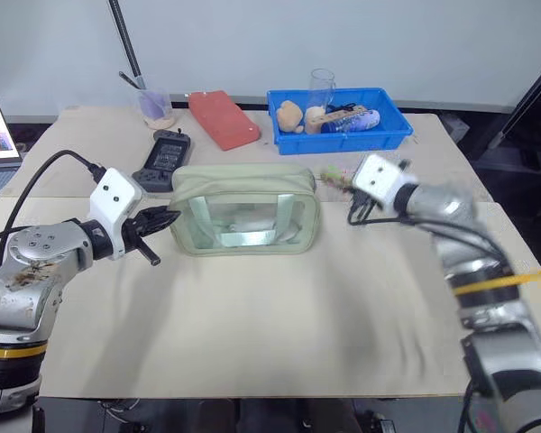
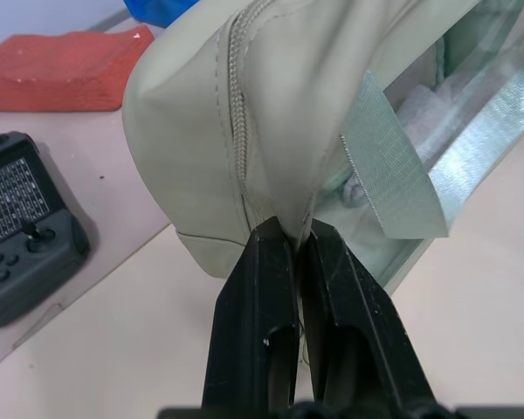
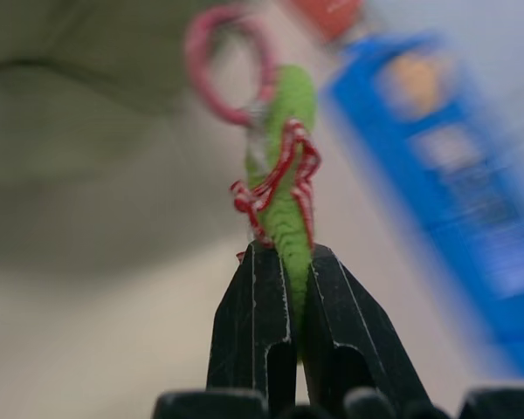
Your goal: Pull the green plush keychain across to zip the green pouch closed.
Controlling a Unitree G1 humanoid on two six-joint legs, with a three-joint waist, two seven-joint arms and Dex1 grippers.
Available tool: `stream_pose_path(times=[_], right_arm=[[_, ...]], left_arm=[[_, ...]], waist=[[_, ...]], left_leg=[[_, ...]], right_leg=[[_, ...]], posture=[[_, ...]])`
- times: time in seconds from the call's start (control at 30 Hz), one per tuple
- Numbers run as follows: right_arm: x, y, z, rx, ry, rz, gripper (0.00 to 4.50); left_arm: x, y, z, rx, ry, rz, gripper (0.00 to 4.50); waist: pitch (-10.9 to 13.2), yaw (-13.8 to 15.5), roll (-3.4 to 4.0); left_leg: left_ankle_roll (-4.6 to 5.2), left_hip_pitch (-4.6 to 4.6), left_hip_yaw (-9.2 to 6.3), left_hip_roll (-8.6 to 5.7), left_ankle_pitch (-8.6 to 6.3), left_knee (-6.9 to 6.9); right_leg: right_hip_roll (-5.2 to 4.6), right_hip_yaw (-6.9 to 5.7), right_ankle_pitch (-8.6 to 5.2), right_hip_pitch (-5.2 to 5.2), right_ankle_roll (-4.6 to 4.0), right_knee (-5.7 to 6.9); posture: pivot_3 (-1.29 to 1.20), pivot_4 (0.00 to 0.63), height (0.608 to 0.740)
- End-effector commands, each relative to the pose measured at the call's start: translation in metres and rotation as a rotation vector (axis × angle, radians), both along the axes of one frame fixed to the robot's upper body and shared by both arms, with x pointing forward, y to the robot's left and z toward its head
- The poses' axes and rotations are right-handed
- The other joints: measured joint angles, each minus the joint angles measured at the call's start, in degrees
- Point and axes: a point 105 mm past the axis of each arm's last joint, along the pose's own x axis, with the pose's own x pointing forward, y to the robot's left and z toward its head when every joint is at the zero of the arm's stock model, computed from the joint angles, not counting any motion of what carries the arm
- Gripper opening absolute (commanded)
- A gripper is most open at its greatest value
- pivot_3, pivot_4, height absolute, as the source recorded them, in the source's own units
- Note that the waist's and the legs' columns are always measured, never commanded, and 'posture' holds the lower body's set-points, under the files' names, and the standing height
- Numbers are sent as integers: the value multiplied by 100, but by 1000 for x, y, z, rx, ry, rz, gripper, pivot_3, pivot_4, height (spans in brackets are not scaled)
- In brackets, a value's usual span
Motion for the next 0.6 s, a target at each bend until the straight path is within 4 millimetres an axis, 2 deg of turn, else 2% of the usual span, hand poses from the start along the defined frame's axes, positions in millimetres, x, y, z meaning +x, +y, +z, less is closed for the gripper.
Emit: stream_pose_path(times=[0.03,0.13,0.23,0.3,0.4,0.47,0.6], right_arm=[[-7,19,3,75,0,-9,19],[-15,35,-11,69,41,27,19],[-14,36,-10,44,31,46,19],[-14,31,0,42,19,76,806],[-21,25,14,55,42,143,1740],[-28,14,30,47,57,188,2442],[-46,-13,55,14,113,251,3804]], left_arm=[[1,6,2,20,-18,21,0],[1,5,2,23,-19,15,0],[-1,3,1,27,-20,-5,0],[-4,2,2,11,-15,-25,0],[-12,-3,6,-32,7,-88,1010],[-16,0,12,-61,14,-104,1907],[-25,20,21,-79,42,-94,3719]], waist=[[0,-4,1],[0,-2,0],[0,2,0],[0,8,0],[0,12,0],[1,20,2],[1,27,2]], left_leg=[[0,0,0,0,0,2],[0,2,0,1,0,7],[0,4,0,1,0,7],[0,4,0,1,0,8],[0,4,2,1,0,8],[0,2,2,2,0,8],[0,-1,2,2,0,8]], right_leg=[[1,1,0,-1,0,3],[2,1,-2,0,4,5],[3,1,-5,1,10,5],[2,2,-5,1,11,4],[2,2,-5,2,11,1],[2,2,-6,2,12,0],[2,1,-13,0,24,-3]], posture=[[0,150,740],[0,150,740],[0,150,740],[0,150,740],[0,150,740],[0,150,740],[0,150,740]])
